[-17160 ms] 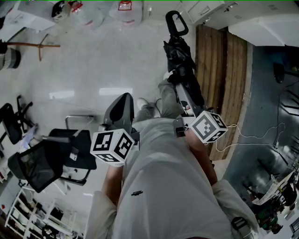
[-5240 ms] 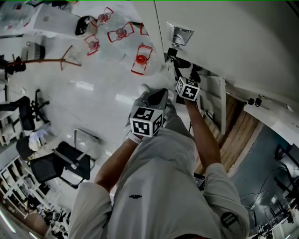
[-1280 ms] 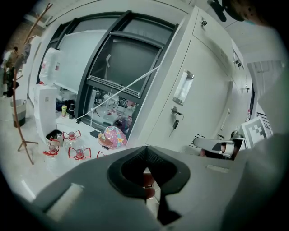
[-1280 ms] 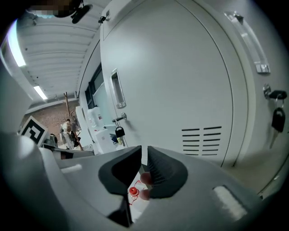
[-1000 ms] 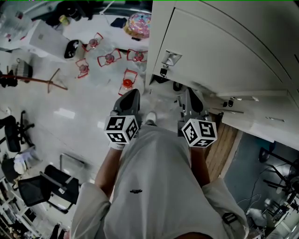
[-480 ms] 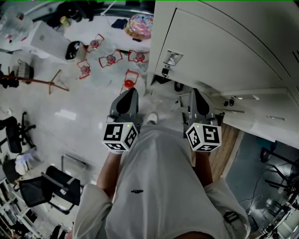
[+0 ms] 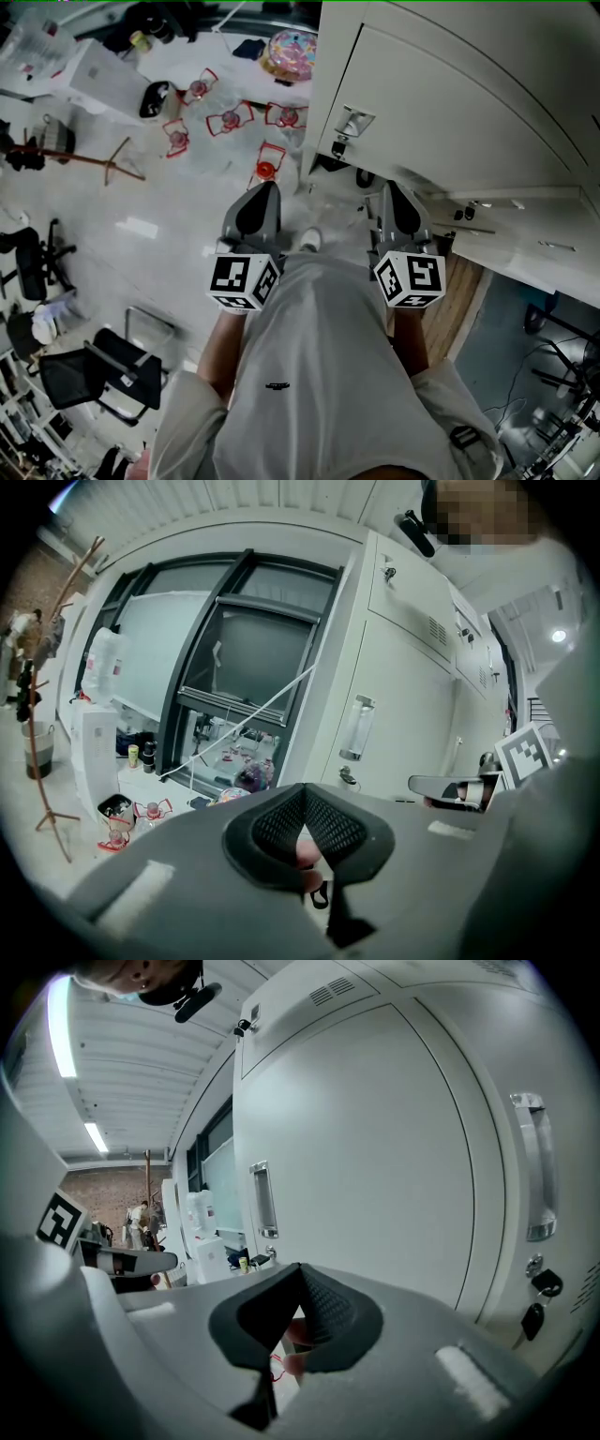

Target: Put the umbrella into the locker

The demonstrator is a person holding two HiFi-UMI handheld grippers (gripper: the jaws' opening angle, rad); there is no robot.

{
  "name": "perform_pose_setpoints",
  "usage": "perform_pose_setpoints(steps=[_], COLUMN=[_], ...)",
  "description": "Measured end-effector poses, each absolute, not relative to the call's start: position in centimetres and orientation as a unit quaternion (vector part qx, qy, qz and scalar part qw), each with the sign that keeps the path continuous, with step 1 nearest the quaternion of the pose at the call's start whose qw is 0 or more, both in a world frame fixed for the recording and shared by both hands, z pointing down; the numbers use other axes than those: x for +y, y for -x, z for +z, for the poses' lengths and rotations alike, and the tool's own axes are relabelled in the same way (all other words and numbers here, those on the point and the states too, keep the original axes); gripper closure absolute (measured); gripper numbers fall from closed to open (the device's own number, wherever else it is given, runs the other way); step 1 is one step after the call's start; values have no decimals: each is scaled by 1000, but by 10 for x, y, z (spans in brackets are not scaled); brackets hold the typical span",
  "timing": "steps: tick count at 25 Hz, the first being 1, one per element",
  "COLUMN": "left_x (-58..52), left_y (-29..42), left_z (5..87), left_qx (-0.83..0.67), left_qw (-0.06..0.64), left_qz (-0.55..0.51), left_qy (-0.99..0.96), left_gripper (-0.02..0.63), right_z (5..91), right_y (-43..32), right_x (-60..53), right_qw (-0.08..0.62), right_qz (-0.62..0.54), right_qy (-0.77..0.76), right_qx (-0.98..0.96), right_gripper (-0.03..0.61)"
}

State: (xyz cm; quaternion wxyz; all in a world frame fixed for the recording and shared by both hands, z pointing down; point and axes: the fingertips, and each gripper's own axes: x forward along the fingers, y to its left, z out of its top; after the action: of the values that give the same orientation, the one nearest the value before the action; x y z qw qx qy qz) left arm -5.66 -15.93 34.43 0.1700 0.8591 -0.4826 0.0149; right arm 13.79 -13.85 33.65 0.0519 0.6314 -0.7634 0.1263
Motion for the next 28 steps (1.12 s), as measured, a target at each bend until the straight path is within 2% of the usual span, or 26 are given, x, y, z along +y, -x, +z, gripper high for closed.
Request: perform_pose_setpoints(steps=[28], left_x=[-160], left_y=[49], left_z=[338], left_qx=[-473], left_qw=[169], left_qz=[11], left_qy=[-865], left_gripper=[595], right_z=[331], right_y=[-134], right_x=[-145], right_qw=[44], right_qz=[128], right_qy=[-626], right_qx=[-768], right_gripper=[577])
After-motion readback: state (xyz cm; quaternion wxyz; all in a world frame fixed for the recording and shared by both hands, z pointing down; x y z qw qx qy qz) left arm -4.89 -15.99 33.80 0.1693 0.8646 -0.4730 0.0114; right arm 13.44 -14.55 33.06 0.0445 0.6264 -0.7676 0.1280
